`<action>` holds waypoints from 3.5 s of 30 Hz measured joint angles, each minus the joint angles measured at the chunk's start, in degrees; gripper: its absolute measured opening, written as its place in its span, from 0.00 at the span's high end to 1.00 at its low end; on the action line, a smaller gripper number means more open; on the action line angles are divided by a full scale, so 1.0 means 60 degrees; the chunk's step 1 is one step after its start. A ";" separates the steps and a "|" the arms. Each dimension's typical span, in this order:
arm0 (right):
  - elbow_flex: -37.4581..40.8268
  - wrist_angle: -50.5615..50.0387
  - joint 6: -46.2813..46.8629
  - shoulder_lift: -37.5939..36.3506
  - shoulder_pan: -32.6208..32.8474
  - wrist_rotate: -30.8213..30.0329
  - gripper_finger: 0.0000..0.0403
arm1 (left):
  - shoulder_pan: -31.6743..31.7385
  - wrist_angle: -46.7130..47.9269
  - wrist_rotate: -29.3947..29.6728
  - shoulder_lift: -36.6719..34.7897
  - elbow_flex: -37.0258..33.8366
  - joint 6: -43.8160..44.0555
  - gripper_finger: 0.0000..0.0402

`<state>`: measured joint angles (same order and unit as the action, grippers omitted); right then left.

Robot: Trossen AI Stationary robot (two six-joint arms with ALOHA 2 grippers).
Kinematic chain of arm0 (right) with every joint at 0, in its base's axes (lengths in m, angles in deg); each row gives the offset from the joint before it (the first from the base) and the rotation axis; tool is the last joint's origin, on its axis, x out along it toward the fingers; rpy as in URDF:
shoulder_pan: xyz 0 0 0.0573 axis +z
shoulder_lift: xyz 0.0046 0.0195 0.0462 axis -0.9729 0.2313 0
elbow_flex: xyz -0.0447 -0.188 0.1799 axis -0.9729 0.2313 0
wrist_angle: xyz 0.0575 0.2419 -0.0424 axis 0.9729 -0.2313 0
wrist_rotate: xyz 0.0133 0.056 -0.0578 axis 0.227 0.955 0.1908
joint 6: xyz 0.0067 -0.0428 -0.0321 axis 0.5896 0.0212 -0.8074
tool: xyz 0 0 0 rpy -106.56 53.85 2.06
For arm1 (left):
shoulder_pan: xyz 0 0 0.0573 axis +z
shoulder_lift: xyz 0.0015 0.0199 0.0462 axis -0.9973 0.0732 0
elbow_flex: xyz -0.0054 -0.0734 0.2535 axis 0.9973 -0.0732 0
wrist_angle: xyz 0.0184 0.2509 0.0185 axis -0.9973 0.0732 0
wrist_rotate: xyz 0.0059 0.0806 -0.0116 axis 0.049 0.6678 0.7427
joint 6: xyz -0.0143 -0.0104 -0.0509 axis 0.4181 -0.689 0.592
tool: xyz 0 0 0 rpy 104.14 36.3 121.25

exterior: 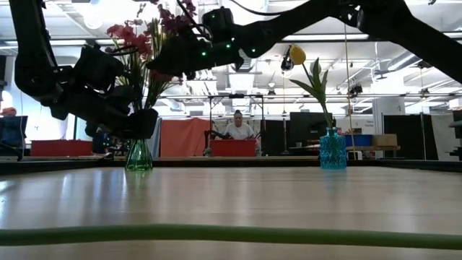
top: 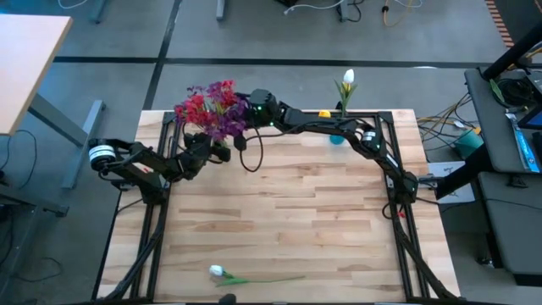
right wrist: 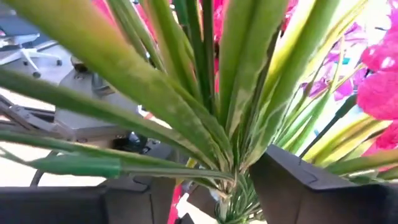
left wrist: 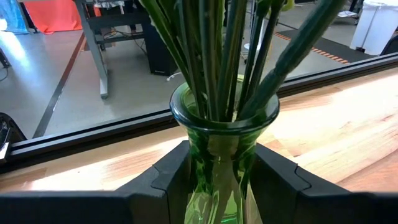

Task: Sort flowers into vase by color
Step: Put the violet flowers into the green vase

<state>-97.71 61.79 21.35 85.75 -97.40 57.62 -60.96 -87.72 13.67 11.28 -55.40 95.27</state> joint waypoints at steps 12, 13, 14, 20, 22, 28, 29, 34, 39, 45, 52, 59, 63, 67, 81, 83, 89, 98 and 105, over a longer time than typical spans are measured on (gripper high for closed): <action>0.0000 -0.0745 -0.0177 -0.0488 0.0000 0.0025 0.52 | 0.0000 0.0000 0.0000 0.0000 0.0000 0.0000 0.68; 0.0000 -0.0763 -0.0216 -0.0520 0.0000 0.0039 0.52 | 0.0000 0.0000 0.0000 0.0000 0.0000 0.0000 0.68; 0.0000 -0.0786 -0.0234 -0.0526 0.0000 0.0083 0.52 | 0.0000 0.0000 0.0000 -0.0002 0.0000 0.0000 0.68; 0.0000 -0.0655 -0.0201 -0.0538 0.0000 0.0251 0.52 | 0.0000 0.0000 0.0000 0.0000 0.0000 0.0000 0.68; 0.0000 -0.0719 -0.0163 -0.0606 0.0000 0.0248 0.55 | 0.0000 0.0000 0.0000 0.0000 0.0000 0.0000 0.68; 0.0000 -0.0632 -0.0319 -0.0788 -0.0022 0.0245 0.79 | 0.0000 0.0000 0.0000 -0.0001 0.0000 0.0004 0.68; 0.0000 -0.0640 -0.0341 -0.0792 -0.0022 0.0245 0.84 | 0.0000 0.0000 0.0000 0.0000 0.0000 0.0004 0.68; 0.0000 -0.0693 -0.0507 -0.0792 -0.0021 0.0165 0.96 | 0.0000 0.0000 0.0000 0.0000 0.0000 0.0004 0.68; 0.0000 -0.0676 -0.0507 -0.0792 -0.0018 0.0165 0.97 | 0.0000 0.0000 -0.0007 0.0000 0.0000 0.0000 0.68; -0.0004 -0.0344 -0.0594 -0.0520 -0.0018 0.0148 0.97 | 0.0002 0.0000 -0.0010 0.0000 0.0000 -0.0006 0.68; -0.0011 0.0104 -0.0685 -0.0207 -0.0108 -0.0092 0.98 | 0.0004 0.0000 -0.0021 0.0000 0.0000 -0.0195 0.68; -0.0011 0.0168 -0.0687 0.0140 -0.0168 -0.0185 0.98 | 0.0004 -0.0004 -0.0025 0.0000 0.0000 -0.0178 0.68; 0.0025 0.0265 -0.0915 0.0231 -0.0142 -0.0185 0.98 | 0.0004 -0.0004 -0.0036 0.0000 0.0000 -0.0178 0.68; 0.0029 0.0275 -0.0932 0.0339 -0.0124 -0.0185 0.98 | 0.0004 -0.0004 -0.0047 0.0000 0.0000 -0.0175 0.68; 0.0047 0.0364 -0.0583 0.0606 -0.0124 -0.0273 0.90 | -0.0004 -0.0004 -0.0051 -0.0001 0.0000 -0.0175 0.68; 0.0047 0.0368 -0.0531 0.0593 -0.0124 -0.0269 0.86 | -0.0004 -0.0004 -0.0047 0.0000 0.0000 -0.0175 0.68; 0.0047 -0.0044 -0.0323 0.0409 -0.0124 -0.0265 0.65 | 0.0004 0.0072 0.0320 0.0000 -0.0004 0.0011 0.64; 0.0047 -0.1327 -0.0470 -0.0165 -0.0124 -0.0261 0.40 | -0.0033 0.0082 0.0249 -0.0350 -0.0022 0.0033 0.45; 0.0047 -0.2414 -0.0507 -0.0542 -0.0146 -0.0276 0.35 | -0.0087 0.0479 0.0211 -0.0969 -0.0018 -0.0067 0.30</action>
<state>-97.43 47.31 18.31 82.50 -98.28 55.96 -61.49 -84.85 14.94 5.47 -55.51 94.86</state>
